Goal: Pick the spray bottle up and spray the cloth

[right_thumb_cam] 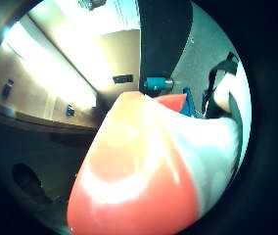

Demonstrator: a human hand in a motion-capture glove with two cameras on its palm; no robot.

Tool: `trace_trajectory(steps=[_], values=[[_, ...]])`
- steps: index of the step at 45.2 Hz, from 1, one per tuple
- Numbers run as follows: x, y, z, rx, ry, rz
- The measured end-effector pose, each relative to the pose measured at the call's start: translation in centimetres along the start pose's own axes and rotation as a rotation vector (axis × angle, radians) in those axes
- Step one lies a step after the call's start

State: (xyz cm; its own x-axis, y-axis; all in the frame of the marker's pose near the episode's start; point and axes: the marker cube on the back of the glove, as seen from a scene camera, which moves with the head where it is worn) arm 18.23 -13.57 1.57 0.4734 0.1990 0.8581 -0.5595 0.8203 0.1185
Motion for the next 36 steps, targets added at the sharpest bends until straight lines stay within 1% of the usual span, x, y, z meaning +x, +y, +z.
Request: trace_trajectory(steps=[4, 8, 10, 12, 18, 21, 26, 30, 36], values=[[-0.6, -0.1, 1.6, -0.053, 0.024, -0.017], [-2.1, 1.3, 4.0, -0.23, 0.091, -0.042], [-4.1, 2.0, 5.1, -0.328, 0.088, -0.045], [-6.4, 1.9, 6.2, -0.393, 0.122, -0.054], [-11.2, -0.2, 10.4, -0.463, 0.5, -0.138], [-13.3, -0.5, 13.0, -0.509, 0.671, -0.166], [-16.4, 0.4, 17.3, -0.618, 0.947, -0.17], [-17.7, 1.4, 20.2, -0.662, 1.169, -0.176], [-17.2, 3.1, 23.7, -0.707, 1.366, -0.175]])
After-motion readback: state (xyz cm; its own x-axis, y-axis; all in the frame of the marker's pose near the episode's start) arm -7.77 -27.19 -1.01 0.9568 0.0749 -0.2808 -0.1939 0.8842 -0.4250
